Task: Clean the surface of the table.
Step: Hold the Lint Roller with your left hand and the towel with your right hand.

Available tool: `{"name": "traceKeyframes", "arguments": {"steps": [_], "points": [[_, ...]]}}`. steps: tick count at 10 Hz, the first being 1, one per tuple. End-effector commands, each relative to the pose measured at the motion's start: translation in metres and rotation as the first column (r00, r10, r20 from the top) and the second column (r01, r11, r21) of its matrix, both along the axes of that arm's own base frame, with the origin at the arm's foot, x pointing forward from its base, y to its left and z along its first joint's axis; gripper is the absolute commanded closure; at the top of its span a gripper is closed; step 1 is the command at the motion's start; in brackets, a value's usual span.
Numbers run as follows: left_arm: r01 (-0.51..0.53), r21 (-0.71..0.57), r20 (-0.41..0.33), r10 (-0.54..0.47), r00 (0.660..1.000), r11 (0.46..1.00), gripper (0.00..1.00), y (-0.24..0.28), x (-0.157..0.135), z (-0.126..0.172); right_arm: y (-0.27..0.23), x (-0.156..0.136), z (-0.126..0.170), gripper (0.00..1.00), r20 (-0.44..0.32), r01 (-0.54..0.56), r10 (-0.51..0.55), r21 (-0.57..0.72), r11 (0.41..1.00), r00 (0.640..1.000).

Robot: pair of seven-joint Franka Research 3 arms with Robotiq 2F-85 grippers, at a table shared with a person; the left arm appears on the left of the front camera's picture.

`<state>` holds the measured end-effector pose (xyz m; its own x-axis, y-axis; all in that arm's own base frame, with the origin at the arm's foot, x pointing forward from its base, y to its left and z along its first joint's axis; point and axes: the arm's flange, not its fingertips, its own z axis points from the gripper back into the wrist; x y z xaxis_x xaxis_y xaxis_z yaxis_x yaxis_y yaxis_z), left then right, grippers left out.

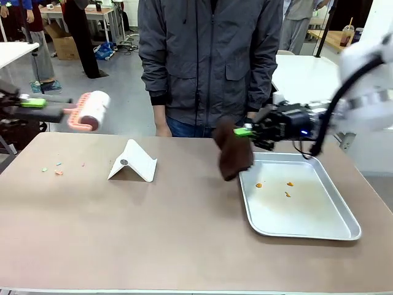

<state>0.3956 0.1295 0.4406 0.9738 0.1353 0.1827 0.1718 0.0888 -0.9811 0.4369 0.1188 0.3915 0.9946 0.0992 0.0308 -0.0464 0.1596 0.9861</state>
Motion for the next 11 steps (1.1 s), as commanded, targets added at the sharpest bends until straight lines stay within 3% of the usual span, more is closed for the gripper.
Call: {"name": "traceKeyframes", "arguments": {"steps": [1,3,4,5,6,9,11], "points": [[0.006,0.005,-0.029,-0.006,1.0,1.0,0.81,0.043,-0.022,0.007,-0.052,-0.047,0.013,1.0,-0.012,-0.014,0.015,0.038,0.999,1.0],[0.052,0.084,0.027,-0.054,0.998,0.995,0.81,0.099,-0.047,0.002,-0.101,-0.085,0.03,1.0,0.002,0.084,-0.085,0.108,0.991,0.996],[0.062,0.151,0.064,-0.072,0.995,0.987,0.81,0.132,-0.06,-0.007,-0.127,-0.098,0.033,1.0,-0.049,0.15,-0.145,0.124,0.981,0.988],[0.146,0.136,0.048,-0.154,0.987,0.98,0.81,0.155,-0.068,-0.021,-0.152,-0.109,0.031,1.0,-0.063,0.165,-0.156,0.167,0.972,0.986],[0.122,0.151,0.026,-0.127,0.992,0.981,0.81,0.171,-0.079,-0.037,-0.175,-0.119,0.027,1.0,-0.091,0.221,-0.207,0.191,0.956,0.974],[0.048,0.036,0.078,-0.051,0.996,0.998,0.81,0.206,-0.104,-0.079,-0.231,-0.129,-0.007,1.0,-0.169,0.343,-0.305,0.299,0.891,0.937],[0.0,-0.023,0.081,0.002,0.997,1.0,0.81,0.205,-0.101,-0.082,-0.233,-0.128,-0.018,1.0,-0.212,0.413,-0.364,0.275,0.868,0.907]]}}
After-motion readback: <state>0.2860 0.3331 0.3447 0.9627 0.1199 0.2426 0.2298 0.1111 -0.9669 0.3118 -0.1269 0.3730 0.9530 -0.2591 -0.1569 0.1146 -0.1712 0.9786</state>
